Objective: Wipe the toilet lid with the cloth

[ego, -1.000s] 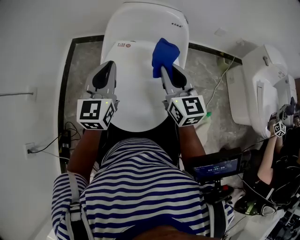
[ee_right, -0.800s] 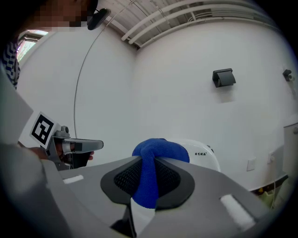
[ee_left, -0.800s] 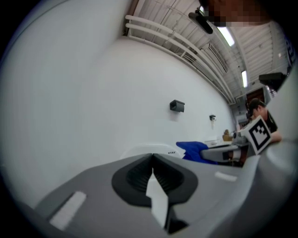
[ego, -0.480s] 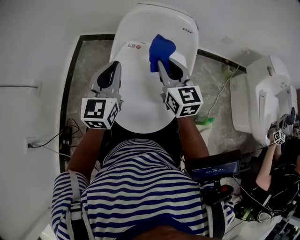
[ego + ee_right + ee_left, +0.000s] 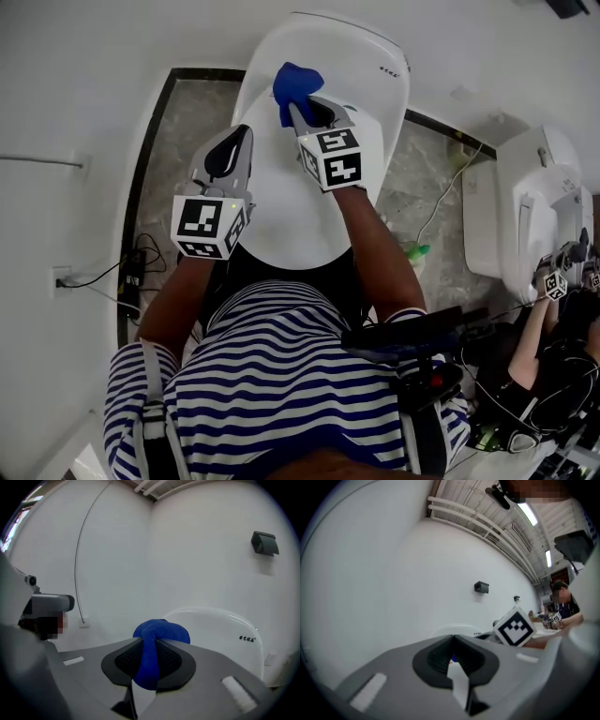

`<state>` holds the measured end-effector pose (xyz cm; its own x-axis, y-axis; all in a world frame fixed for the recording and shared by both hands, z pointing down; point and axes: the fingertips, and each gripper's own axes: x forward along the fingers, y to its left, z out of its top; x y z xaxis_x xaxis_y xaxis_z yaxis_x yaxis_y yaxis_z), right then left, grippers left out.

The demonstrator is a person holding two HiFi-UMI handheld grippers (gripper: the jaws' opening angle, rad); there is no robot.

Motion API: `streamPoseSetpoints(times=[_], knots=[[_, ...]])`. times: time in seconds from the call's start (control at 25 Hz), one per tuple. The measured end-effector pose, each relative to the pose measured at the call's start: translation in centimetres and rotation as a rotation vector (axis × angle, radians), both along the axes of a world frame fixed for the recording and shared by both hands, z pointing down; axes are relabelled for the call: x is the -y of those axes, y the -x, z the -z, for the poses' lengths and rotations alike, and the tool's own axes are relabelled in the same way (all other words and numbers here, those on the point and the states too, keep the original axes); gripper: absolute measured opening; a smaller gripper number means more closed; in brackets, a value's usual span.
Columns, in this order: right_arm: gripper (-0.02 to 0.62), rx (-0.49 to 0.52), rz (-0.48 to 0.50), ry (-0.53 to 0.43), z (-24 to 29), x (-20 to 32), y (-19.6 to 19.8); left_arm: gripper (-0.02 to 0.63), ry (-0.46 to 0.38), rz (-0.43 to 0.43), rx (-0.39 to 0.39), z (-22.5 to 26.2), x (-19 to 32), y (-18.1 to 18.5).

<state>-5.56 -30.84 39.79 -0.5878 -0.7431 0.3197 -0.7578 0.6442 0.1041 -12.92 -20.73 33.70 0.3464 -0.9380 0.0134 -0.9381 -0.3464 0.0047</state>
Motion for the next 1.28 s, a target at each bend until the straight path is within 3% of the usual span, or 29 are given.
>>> streamPoseSetpoints(times=[0.28, 0.76, 1.28], knots=[[0.064, -0.139, 0.009, 0.100, -3.5, 2.2, 2.3, 0.003, 0.001, 0.015, -0.011, 0.4, -0.2, 1.2], [0.064, -0.282, 0.019, 0.219, -7.3, 3.6, 3.4, 0.003, 0.006, 0.016, -0.010, 0.2, 0.0, 1.7], [0.064, -0.299, 0.013, 0.259, -8.2, 4.2, 3.1, 0.003, 0.008, 0.010, -0.008, 0.3, -0.1, 1.2]])
